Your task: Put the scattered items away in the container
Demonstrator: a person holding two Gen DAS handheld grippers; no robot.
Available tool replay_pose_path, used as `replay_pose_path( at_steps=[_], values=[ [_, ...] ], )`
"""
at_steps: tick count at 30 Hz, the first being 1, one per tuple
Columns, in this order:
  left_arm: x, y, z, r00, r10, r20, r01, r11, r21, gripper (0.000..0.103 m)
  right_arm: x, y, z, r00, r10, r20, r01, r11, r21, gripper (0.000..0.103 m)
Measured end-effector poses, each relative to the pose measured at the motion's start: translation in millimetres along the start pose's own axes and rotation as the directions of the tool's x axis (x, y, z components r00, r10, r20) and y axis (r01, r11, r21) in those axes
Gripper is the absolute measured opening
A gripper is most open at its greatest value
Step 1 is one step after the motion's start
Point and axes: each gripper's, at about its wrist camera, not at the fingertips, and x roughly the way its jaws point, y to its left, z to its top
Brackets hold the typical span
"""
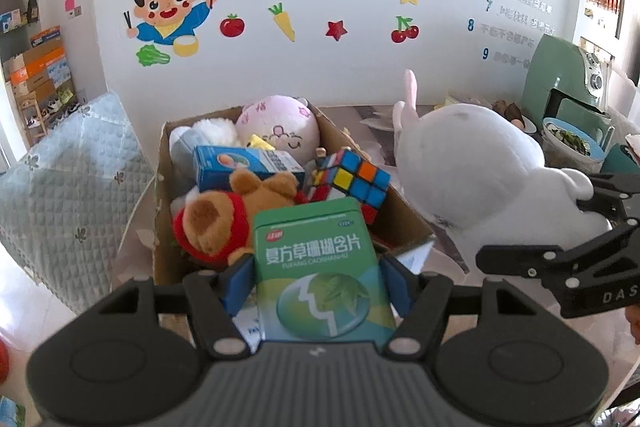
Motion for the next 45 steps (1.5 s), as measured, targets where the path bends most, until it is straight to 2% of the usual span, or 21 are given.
replay_pose_path(
  at_steps=[13,25,45],
  values=[
    [22.7,23.8,26.2,0.999,0.020,0.025,-0.020,1.000,-0.006,0.068,15.0,-1.6,26.3,1.000,0.001,0.010,-0.001,1.000,-0.001,0.099],
    [56.2,42.0,45.2,1.000,0.012,0.012,-0.012,1.000,-0.021,0.068,31.5,-6.7,49.5,1.000,-0.009,0.013,0.009,1.000,0.015,0.099],
    [109.6,60.2,79.9,1.000,-0.006,-0.024,0.006,1.000,-0.008,0.067,43.3,-20.2,61.0,0.999,-0.041,0.014,0.040,0.997,0.070,0.099]
  ],
)
